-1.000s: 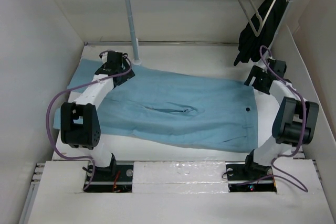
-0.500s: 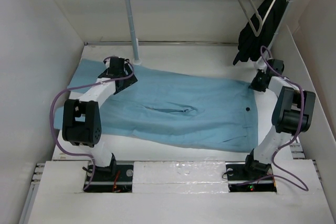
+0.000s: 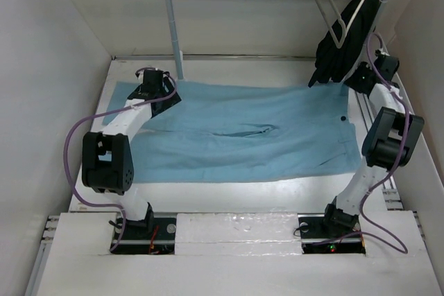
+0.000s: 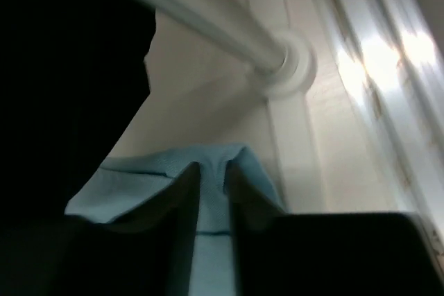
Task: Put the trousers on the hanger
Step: Flatten out the trousers at the center of the board.
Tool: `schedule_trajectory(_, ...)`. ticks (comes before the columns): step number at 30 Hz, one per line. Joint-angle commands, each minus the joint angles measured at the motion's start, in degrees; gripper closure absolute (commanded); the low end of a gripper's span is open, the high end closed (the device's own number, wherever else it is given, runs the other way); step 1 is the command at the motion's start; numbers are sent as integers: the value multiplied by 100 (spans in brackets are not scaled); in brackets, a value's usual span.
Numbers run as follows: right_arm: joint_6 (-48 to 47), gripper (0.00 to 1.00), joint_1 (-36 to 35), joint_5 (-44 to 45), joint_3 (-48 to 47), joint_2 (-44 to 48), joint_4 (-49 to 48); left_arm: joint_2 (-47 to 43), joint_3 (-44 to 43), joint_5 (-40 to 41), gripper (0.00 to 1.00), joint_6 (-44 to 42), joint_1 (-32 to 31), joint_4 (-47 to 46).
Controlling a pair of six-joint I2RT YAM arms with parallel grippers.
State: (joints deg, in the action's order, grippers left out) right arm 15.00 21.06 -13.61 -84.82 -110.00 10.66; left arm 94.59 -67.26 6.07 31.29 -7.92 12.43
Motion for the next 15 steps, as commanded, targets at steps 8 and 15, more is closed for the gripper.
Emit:
schedule_trajectory(8, -166, 27, 127, -55, 910, 1503, 114, -861, -33, -149, 100, 8, -298, 129)
schedule_trajectory(15, 354, 100, 57, 1139, 3681, 5029, 1594, -2478, 1214, -1844, 95, 815, -350, -889)
